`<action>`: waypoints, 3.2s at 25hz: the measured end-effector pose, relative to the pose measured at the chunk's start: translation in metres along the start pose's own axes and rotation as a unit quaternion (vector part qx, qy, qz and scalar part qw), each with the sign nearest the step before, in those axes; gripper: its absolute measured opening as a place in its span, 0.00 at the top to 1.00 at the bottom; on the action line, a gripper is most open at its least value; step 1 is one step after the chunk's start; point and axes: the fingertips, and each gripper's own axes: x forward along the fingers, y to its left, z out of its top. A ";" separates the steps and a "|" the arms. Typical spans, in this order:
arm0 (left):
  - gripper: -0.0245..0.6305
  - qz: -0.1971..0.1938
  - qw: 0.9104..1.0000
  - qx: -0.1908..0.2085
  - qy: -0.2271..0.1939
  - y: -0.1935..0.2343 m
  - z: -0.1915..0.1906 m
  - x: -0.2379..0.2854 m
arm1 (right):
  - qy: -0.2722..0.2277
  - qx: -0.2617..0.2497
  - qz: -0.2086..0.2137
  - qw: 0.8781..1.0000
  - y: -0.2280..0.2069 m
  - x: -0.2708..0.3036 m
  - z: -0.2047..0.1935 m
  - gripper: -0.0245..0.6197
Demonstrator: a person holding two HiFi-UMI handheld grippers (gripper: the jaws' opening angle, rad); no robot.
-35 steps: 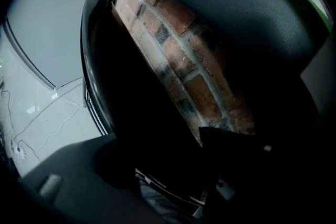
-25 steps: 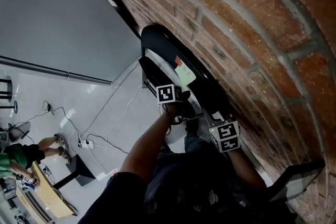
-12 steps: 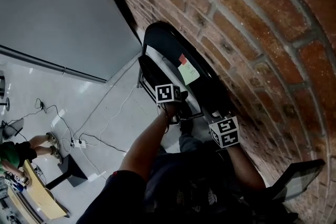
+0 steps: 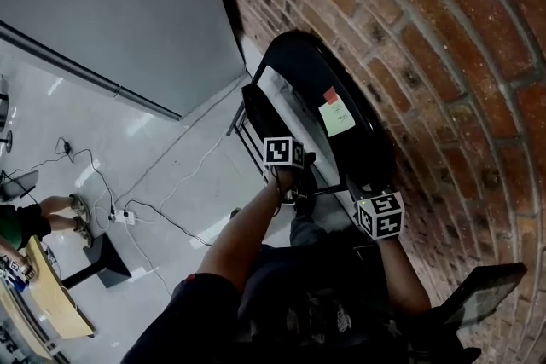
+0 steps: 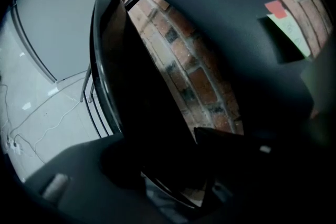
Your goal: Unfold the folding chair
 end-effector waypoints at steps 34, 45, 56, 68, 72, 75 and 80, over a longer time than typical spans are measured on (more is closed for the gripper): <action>0.62 -0.043 0.999 -0.012 0.004 0.078 -0.070 -0.076 | 0.052 0.032 0.000 0.998 0.016 0.012 -0.021 0.67; 0.62 -0.052 0.998 -0.022 0.008 0.102 -0.084 -0.088 | 0.066 0.048 0.000 0.997 0.016 0.019 -0.027 0.67; 0.61 -0.037 0.998 -0.047 0.011 0.135 -0.100 -0.099 | 0.070 0.055 0.012 0.996 0.021 0.029 -0.030 0.67; 0.61 -0.041 0.997 -0.071 -0.001 0.144 -0.111 -0.102 | 0.087 0.064 0.028 0.994 0.013 0.032 -0.036 0.66; 0.61 -0.037 0.996 -0.079 0.000 0.155 -0.117 -0.104 | 0.094 0.075 0.027 0.992 0.014 0.036 -0.043 0.66; 0.61 -0.035 0.996 -0.088 0.000 0.165 -0.124 -0.108 | 0.103 0.082 0.027 0.991 0.017 0.036 -0.047 0.66; 0.61 -0.035 0.995 -0.096 -0.007 0.177 -0.127 -0.110 | 0.112 0.086 0.028 0.990 0.016 0.041 -0.052 0.66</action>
